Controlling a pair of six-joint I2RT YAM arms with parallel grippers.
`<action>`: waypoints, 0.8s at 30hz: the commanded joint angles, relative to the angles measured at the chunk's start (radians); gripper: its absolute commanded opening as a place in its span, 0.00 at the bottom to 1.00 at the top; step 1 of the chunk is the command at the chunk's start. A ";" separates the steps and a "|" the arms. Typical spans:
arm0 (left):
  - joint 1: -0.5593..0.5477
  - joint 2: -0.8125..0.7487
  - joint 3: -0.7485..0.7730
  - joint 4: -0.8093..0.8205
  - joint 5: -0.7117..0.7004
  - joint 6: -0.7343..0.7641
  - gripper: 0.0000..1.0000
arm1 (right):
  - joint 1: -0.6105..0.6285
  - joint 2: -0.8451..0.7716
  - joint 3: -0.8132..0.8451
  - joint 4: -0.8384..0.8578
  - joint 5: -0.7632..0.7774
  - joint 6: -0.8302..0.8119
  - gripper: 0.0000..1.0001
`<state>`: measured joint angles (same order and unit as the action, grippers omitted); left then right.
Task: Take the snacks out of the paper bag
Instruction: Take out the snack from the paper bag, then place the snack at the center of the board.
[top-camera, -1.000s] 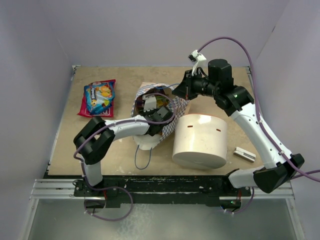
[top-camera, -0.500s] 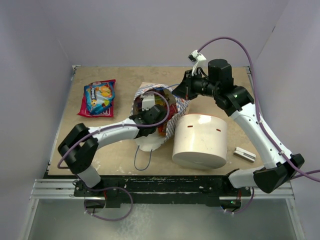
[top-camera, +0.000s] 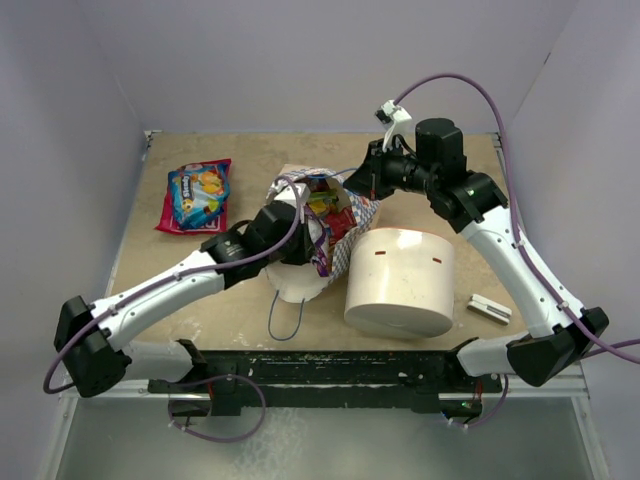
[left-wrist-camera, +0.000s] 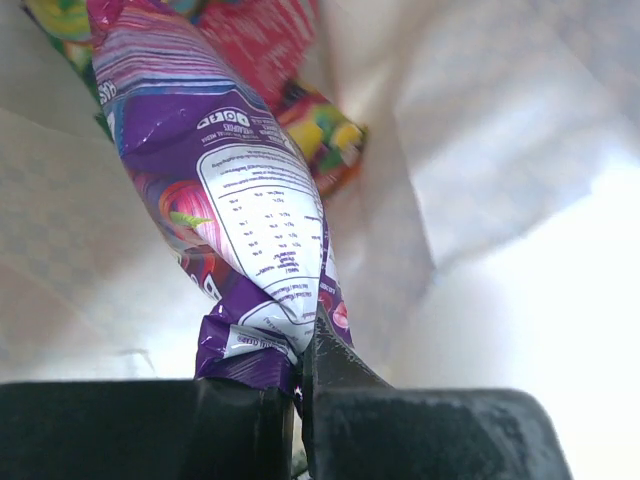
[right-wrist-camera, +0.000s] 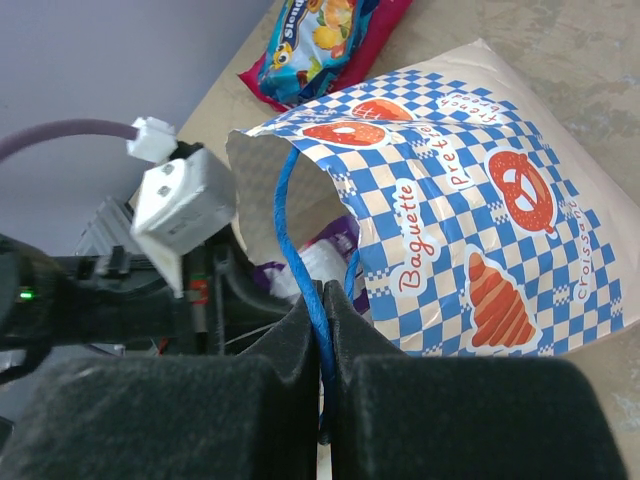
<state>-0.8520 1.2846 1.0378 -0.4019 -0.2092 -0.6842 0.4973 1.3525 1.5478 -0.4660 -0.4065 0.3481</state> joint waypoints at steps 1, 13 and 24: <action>0.002 -0.130 0.116 -0.123 0.196 -0.007 0.00 | 0.003 -0.011 0.012 0.035 0.005 -0.016 0.00; 0.002 -0.219 0.624 -0.591 0.155 0.103 0.00 | 0.003 0.000 0.008 0.027 0.008 -0.020 0.00; 0.002 -0.140 0.899 -0.623 -0.556 0.231 0.00 | 0.002 0.000 0.001 0.029 0.008 -0.023 0.00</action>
<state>-0.8520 1.1065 1.9308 -1.0771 -0.4168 -0.5354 0.4973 1.3548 1.5467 -0.4660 -0.4065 0.3405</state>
